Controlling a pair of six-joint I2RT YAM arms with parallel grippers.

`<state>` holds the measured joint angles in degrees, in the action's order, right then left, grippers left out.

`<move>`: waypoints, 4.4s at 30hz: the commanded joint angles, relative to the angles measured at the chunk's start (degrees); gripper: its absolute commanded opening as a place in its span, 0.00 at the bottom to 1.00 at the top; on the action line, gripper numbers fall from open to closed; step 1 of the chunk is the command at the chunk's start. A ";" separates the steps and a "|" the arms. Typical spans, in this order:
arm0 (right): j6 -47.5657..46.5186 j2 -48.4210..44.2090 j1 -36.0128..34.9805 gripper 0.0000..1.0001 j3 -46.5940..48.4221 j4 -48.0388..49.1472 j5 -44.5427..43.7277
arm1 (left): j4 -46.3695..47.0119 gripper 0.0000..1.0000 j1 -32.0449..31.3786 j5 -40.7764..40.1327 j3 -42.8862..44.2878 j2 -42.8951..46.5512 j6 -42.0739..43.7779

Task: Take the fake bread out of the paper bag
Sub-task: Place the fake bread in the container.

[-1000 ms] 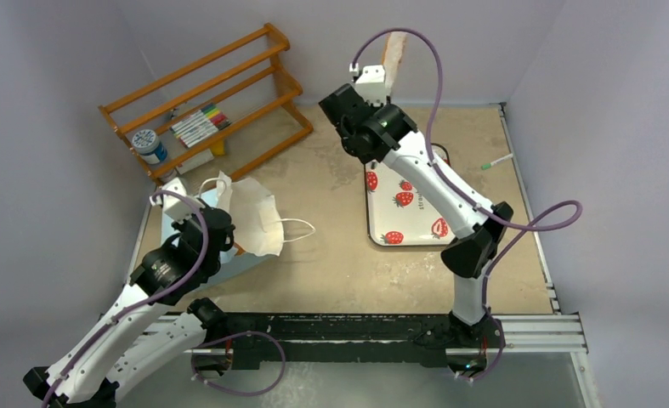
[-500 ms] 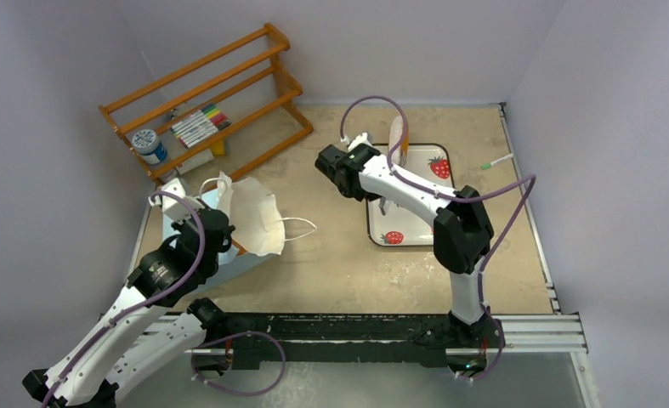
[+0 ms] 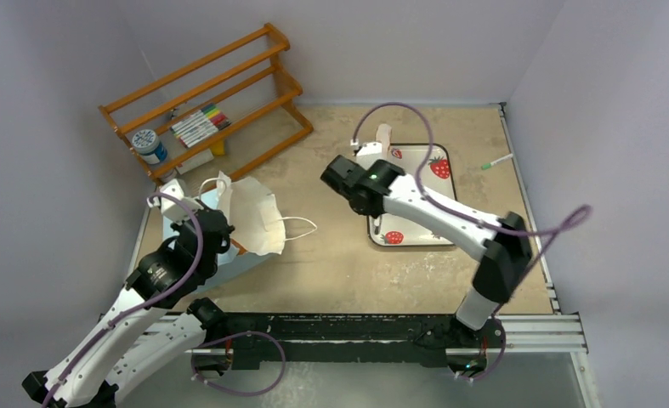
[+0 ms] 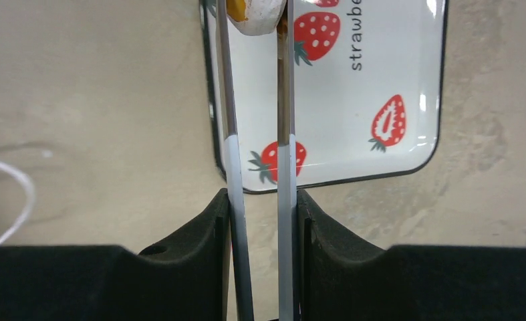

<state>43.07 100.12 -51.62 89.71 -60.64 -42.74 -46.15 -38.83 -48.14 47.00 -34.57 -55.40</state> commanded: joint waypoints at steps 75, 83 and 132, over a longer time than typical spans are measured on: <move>10.78 -34.54 31.12 0.26 -51.97 60.90 54.10 | 7.29 0.00 -0.19 0.70 -3.51 -1.64 0.48; 10.59 -34.46 31.97 0.41 -53.40 60.58 54.82 | 7.74 0.00 -0.19 0.96 -3.45 -2.14 -0.14; 5.99 -49.13 32.81 0.48 -46.92 38.19 43.60 | 10.56 0.00 -0.19 1.44 -3.58 -3.97 -1.47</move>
<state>50.00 52.93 -19.05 38.61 -21.89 4.01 -38.39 -38.81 -46.61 43.24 -38.79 -55.96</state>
